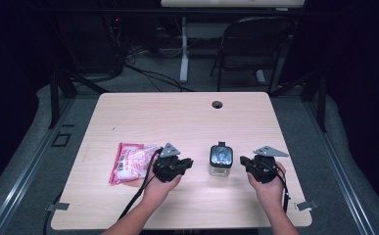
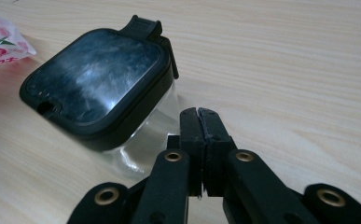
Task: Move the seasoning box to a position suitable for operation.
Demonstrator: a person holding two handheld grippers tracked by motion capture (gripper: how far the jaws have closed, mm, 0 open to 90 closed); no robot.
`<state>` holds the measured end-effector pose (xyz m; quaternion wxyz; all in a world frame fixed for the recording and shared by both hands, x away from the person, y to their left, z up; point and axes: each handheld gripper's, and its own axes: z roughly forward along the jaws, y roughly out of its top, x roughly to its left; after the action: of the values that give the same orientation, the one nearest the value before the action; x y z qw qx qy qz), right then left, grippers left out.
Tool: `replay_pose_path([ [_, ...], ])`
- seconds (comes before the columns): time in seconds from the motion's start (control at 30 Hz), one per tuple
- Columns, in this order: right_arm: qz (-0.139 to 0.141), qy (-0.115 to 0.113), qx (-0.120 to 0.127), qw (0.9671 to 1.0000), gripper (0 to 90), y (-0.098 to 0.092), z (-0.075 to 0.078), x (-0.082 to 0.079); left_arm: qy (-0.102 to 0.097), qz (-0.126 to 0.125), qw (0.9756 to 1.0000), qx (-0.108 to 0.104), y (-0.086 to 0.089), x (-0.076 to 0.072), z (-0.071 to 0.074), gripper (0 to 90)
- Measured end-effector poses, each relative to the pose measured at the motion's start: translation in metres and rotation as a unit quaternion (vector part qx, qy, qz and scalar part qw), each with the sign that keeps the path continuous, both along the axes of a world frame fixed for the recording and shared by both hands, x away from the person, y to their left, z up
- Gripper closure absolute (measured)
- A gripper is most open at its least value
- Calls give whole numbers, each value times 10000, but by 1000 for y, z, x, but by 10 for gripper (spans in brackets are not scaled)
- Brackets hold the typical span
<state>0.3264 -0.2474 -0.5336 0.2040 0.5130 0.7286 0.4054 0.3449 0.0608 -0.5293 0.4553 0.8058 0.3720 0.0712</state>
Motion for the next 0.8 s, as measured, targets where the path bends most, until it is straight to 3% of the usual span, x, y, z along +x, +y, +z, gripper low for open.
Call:
replay_pose_path([
  [0.03,-3,-29,-44,10000,900,3,0,3,24,-3,10000,0,-11,5,-2,875],
  [0.2,6,-227,-172,9996,900,8,-4,1,82,106,9999,85,-28,13,-8,900],
  [0.43,56,-124,5,9999,900,15,-10,0,99,458,9988,103,-45,16,-15,900],
  [0.7,59,-93,-15,9999,900,20,-12,3,134,510,9985,151,-56,21,-24,900],
  [0.8,104,-80,-75,9999,900,20,-13,4,226,396,9989,102,-57,23,-24,900],
])
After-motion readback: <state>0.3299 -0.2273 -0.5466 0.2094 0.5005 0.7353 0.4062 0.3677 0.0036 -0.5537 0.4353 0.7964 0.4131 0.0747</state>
